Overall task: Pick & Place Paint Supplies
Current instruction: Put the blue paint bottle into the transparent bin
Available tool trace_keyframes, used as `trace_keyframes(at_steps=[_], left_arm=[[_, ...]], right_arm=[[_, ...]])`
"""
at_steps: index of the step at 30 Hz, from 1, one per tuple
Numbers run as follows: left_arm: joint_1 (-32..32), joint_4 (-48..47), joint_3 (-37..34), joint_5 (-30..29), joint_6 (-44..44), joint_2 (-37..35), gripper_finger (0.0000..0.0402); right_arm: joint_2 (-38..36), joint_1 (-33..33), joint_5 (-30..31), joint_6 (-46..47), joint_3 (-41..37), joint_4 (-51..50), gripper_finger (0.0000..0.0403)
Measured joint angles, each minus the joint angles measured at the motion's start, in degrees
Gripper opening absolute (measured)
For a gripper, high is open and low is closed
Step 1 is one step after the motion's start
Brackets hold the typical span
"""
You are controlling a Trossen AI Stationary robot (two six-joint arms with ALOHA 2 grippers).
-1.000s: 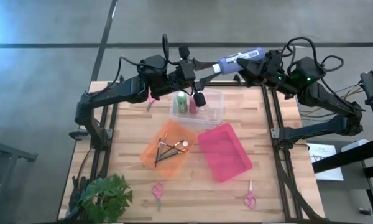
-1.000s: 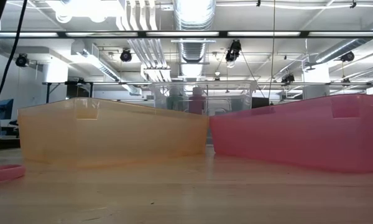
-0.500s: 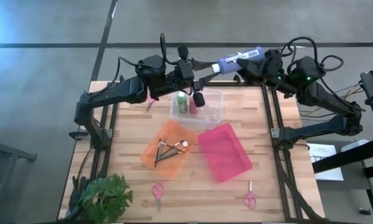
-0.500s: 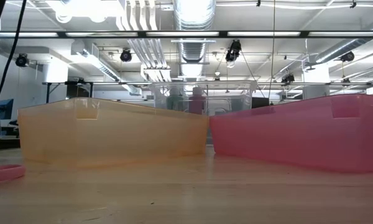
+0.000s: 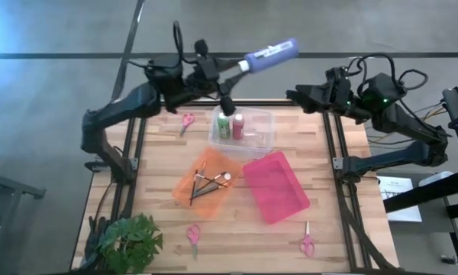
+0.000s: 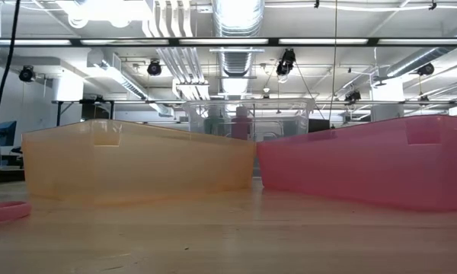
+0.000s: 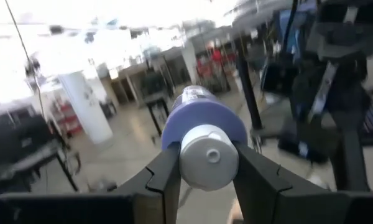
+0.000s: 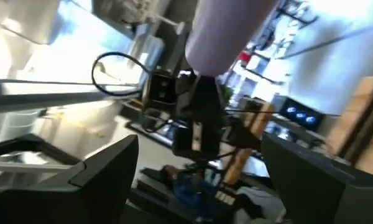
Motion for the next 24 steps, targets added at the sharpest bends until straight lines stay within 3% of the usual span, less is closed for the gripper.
trace_keyframes(at_steps=[4,11,16,22,24], left_arm=[[1.76,-12.08,0.07,0.94,-4.20,-2.64,0.0122],[2.29,-29.75,1.10,8.90,-9.73,-2.27,0.0122],[2.63,-34.60,5.57,10.36,-13.57,1.21,0.0122],[2.95,-45.19,17.38,12.04,-15.99,10.54,0.0122],[3.11,-44.67,15.87,13.03,-17.68,11.10,0.0122]], right_arm=[[-2.46,0.94,2.03,-0.97,0.00,-6.32,0.0335],[-5.17,1.44,4.15,-1.84,0.00,-11.55,0.0335],[-5.55,1.44,4.33,-1.99,0.00,-12.66,0.0335],[-5.42,1.42,4.24,-2.42,-0.02,-13.23,0.0335],[-5.43,1.44,4.21,-2.42,-0.02,-13.26,0.0335]])
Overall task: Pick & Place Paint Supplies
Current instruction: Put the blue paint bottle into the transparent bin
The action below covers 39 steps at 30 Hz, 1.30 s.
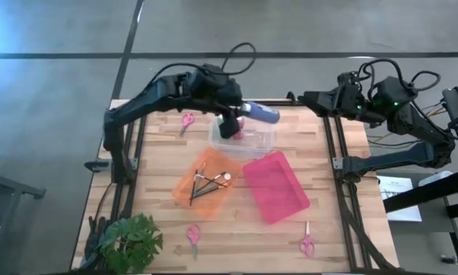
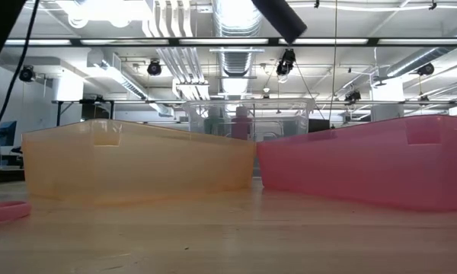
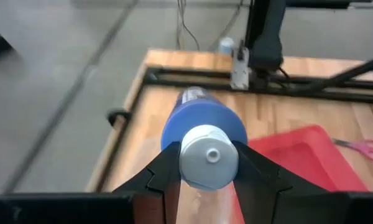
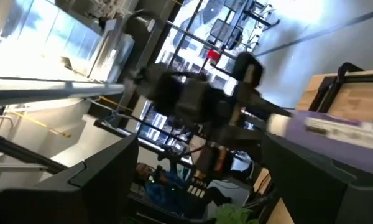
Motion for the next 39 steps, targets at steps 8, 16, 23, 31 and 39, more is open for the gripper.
trace_keyframes(at_steps=[8,16,23,31,39], left_arm=[[0.89,-4.18,1.40,2.32,-5.72,2.44,0.0122],[1.08,-12.01,1.33,2.38,-11.14,5.79,0.0122],[2.14,-16.16,1.29,2.04,-14.43,7.62,0.0122],[2.96,-20.84,1.22,2.52,-16.38,8.19,0.0122],[3.72,-24.37,0.95,3.86,-17.45,8.19,0.0122]], right_arm=[[-0.41,-0.04,0.01,-0.30,-0.02,-0.37,0.0335],[-0.39,-0.04,0.02,-0.55,-0.09,-1.45,0.0335],[-0.32,-0.02,0.14,-1.09,-0.09,-1.60,0.0335],[-0.34,-0.02,0.16,-1.29,-0.31,-1.65,0.0335],[-0.30,-0.02,0.16,-1.70,-0.33,-1.61,0.0335]])
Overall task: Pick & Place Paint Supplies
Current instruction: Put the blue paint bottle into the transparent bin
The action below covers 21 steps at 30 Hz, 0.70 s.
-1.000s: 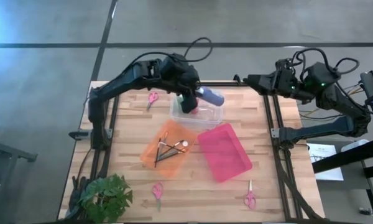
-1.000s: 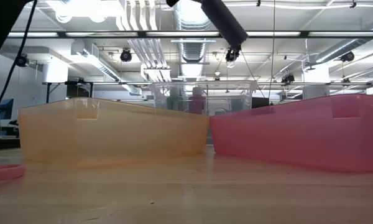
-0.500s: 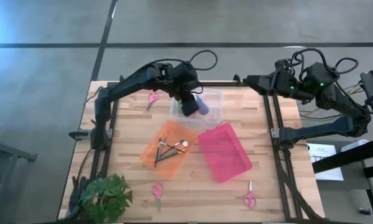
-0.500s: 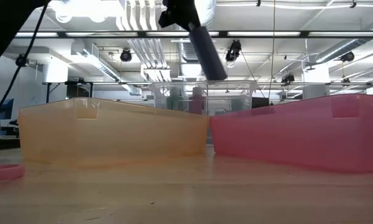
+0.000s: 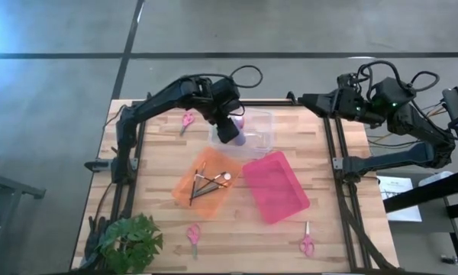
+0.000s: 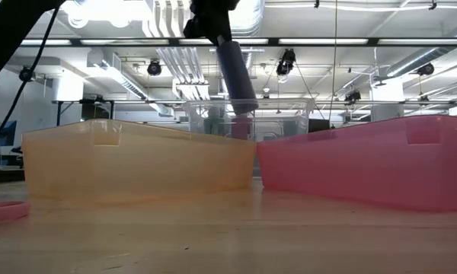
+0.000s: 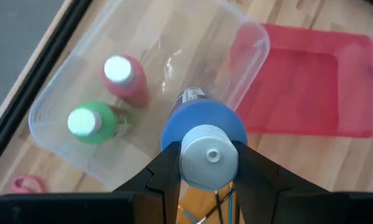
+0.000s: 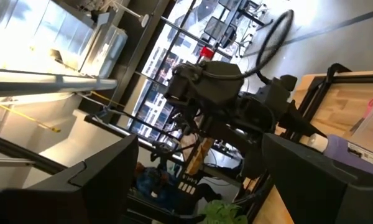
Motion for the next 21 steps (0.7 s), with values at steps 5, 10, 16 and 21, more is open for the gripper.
trace_keyframes(at_steps=[5,10,16,21], left_arm=[[0.10,-0.62,-4.12,0.32,-0.37,-0.04,0.0122],[0.45,0.52,-8.90,0.19,-0.14,-0.04,0.0122],[1.88,1.05,-13.83,0.61,0.27,-0.04,0.0122],[2.56,2.19,-16.41,1.00,1.16,-0.04,0.0122]], right_arm=[[0.00,-0.01,0.00,-0.33,0.00,0.00,0.0335],[-0.04,0.00,0.00,-0.48,0.00,0.00,0.0335],[-0.11,0.00,0.00,-0.85,-0.06,0.00,0.0335],[-0.11,0.00,-0.01,-1.08,-0.09,0.00,0.0335]])
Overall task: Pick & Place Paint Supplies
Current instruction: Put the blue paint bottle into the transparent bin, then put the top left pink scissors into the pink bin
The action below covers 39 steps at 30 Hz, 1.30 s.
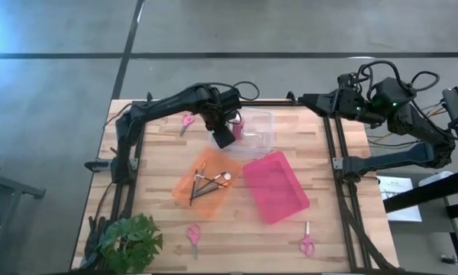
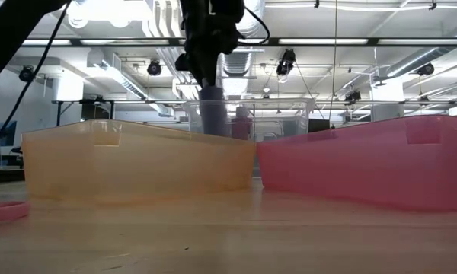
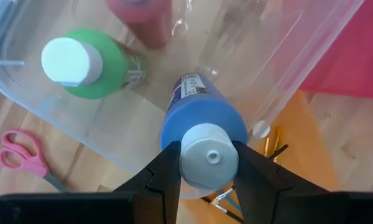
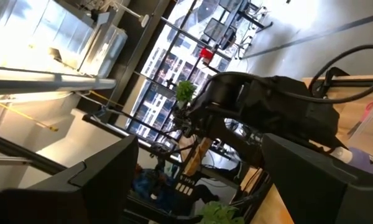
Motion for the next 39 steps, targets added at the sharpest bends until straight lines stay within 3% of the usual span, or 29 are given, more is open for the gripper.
trace_keyframes(at_steps=[22,31,39], left_arm=[[2.28,6.57,-9.65,1.05,2.01,-0.06,0.0122],[2.27,7.87,-10.42,1.01,2.62,-0.23,0.0123],[2.38,7.78,-9.56,-0.02,3.69,-1.26,0.0250]], right_arm=[[0.02,0.00,0.12,-0.43,0.00,0.00,0.0335],[0.02,-0.02,0.34,-0.89,0.00,0.00,0.0335],[0.02,-0.02,0.49,-1.11,0.00,0.02,0.0335]])
